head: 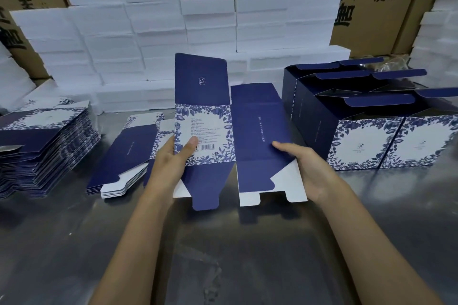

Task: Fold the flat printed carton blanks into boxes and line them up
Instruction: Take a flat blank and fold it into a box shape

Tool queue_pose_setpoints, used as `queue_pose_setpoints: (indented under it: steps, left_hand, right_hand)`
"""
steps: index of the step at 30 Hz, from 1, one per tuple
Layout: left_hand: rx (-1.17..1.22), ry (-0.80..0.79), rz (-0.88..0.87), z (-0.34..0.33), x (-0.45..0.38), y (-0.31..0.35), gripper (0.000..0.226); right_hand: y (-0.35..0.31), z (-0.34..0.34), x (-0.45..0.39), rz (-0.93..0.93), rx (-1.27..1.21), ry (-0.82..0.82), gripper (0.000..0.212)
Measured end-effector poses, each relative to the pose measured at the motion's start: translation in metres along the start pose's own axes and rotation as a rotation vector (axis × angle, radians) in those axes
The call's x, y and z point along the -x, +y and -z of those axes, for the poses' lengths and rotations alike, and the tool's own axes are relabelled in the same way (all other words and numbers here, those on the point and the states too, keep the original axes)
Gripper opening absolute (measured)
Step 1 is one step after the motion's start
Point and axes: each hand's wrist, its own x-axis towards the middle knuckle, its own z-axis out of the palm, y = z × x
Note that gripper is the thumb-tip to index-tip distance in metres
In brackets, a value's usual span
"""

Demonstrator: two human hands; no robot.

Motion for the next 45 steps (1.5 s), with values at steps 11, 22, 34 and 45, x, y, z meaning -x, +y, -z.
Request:
queue_pose_setpoints:
  steps: [11,22,34,45]
  left_hand:
    - [-0.054,0.06,0.001,-0.001,0.0,-0.001,0.022]
    - [-0.102,0.124,0.043,0.002,-0.007,-0.002,0.033]
    - [-0.035,0.068,-0.107,-0.011,-0.002,-0.002,0.034]
    - [-0.015,-0.352,0.016,-0.043,0.021,0.008,0.074]
  right_hand:
    - [-0.003,0.003,0.002,0.024,0.143,-0.004,0.02]
    - [-0.004,0.001,0.002,0.022,0.24,0.056,0.035]
    - [-0.018,0.004,0.013,0.019,0.069,0.131,0.027]
    - [-0.012,-0.01,0.006,0.166,0.195,-0.054,0.054]
